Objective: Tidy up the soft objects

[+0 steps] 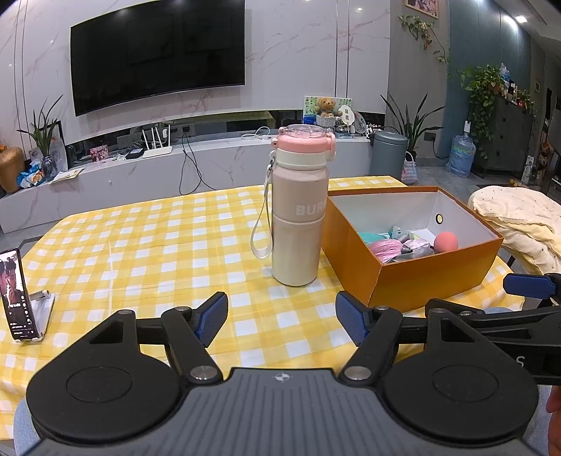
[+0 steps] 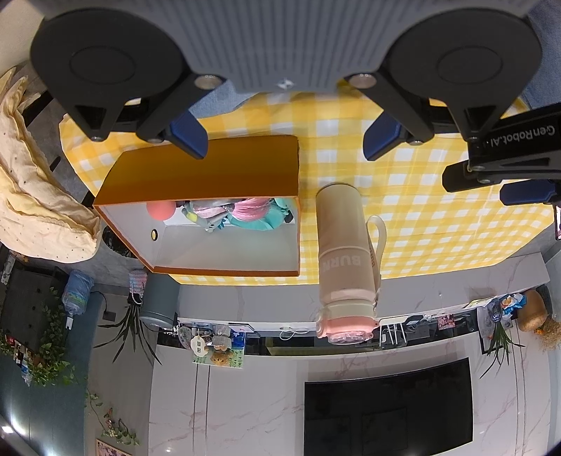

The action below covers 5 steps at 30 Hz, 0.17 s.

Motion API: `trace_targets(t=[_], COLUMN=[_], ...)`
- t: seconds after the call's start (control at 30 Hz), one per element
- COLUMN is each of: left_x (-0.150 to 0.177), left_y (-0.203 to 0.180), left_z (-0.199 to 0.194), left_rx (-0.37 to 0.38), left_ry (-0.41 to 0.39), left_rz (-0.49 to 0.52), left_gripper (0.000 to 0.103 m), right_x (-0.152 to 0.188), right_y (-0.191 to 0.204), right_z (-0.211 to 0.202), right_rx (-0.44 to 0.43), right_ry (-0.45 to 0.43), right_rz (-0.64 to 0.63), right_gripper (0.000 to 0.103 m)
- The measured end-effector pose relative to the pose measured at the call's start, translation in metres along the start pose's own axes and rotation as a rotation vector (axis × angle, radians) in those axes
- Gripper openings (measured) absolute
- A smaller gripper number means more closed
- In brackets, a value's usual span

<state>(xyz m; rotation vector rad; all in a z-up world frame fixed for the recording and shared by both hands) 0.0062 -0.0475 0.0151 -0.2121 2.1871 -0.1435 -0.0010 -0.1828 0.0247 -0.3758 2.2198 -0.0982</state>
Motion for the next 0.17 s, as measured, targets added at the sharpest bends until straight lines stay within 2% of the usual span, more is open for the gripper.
trace_targets(t=[0.17], left_x=[0.0002], left_y=[-0.0004], left_z=[-0.0011], left_rx=[0.002], left_ry=[0.0], left_rz=[-0.005], left_gripper=[0.082], right_x=[-0.0009], right_y=[-0.0002], right_z=[-0.0007], right_rx=[0.001], right_ry=[0.0], right_rz=[-0.005], right_gripper=[0.094])
Point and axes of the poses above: each gripper's, at about its wrist camera, not at the fingertips, and z roughly the way its jaws point, y to its left, x to its underside, the point moved 6 cm from there along z, roughly the way its jaws point, and after that the axes turned 14 degrees about -z, right-handed, at the moved point
